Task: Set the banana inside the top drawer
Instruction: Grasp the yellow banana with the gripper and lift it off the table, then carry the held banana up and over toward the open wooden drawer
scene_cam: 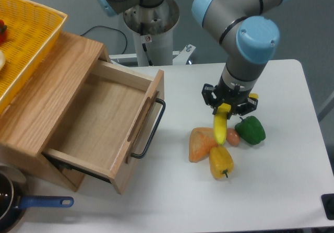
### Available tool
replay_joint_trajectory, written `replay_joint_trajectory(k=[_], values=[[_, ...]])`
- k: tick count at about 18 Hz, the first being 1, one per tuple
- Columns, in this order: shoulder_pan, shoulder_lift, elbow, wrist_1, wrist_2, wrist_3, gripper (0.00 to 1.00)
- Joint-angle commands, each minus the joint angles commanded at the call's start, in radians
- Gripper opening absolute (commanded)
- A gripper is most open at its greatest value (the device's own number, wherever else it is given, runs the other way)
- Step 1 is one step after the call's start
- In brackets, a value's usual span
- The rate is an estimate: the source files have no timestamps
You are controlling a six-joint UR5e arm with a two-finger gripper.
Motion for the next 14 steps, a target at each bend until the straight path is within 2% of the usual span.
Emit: replay_joint_trajectory(k=[2, 5, 8, 10, 14], values=[[-0.002, 0.006, 0.003, -0.003, -0.018, -0.049, 0.34], [-0.015, 0.026, 0.002, -0.054, -0.031, -0.156, 0.34], [-0.037, 0.043, 0.002, -0.064, -0.07, -0.181, 0.34], [-0.037, 0.08, 0.003, -0.066, -0.116, -0.207, 0.34], [-0.046, 0.106, 0.024, -0.09, -0.138, -0.217, 0.34]])
